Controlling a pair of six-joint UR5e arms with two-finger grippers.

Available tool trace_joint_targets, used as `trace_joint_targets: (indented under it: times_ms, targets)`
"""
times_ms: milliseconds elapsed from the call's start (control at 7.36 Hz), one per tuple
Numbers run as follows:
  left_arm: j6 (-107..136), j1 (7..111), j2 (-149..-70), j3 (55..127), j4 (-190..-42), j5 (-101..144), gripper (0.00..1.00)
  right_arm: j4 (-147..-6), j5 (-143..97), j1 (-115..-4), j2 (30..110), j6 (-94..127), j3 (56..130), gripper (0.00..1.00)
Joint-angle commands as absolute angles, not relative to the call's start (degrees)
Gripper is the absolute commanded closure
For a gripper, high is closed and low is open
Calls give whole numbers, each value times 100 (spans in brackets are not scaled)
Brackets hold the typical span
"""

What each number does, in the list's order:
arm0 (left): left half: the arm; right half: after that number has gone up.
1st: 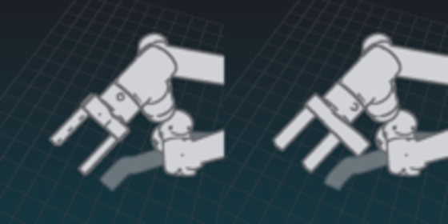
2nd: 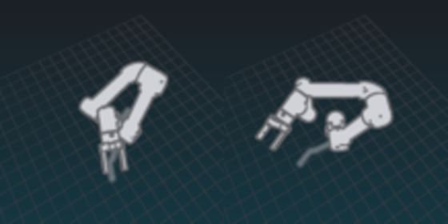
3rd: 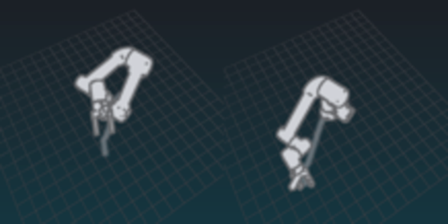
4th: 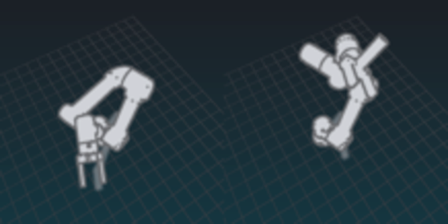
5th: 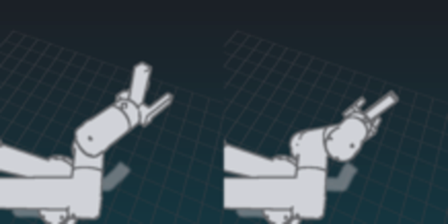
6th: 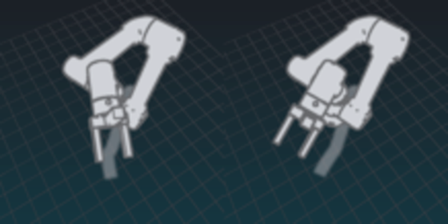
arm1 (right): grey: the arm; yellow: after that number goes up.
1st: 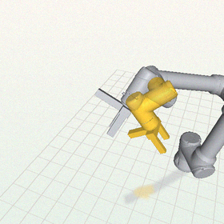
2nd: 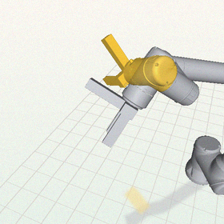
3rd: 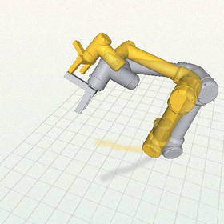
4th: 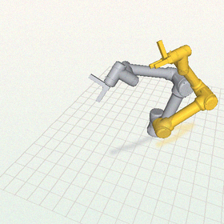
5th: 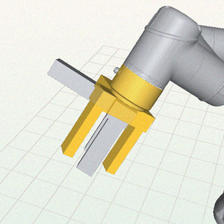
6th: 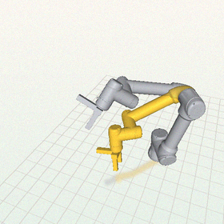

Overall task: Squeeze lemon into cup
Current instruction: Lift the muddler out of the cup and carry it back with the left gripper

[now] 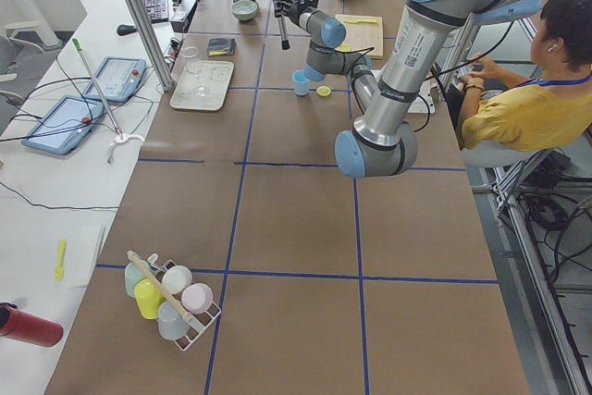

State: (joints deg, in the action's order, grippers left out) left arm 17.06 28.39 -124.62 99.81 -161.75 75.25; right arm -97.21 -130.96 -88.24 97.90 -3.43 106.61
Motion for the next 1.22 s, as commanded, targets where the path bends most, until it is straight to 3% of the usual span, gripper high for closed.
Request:
trace_joint_targets:
  times_ms: [0,272,951,1086]
  targets:
    - [1731,3599,-12428,10125,-14403,8387,100,-9721,-13096,-8824,9774,-343,10670,0]
    - [1731,4338,-12052,10125,-13382,9312,100,-9721,-13096,-8815,9756,-352,10670,0]
    - [1714,5684,-11822,10819,-8744,10675,100,-9721,-13113,-8815,9738,-352,10661,0]
    - [1731,5695,-11325,10932,-8649,10713,100,-9712,-13122,-8815,9738,-352,10661,0]
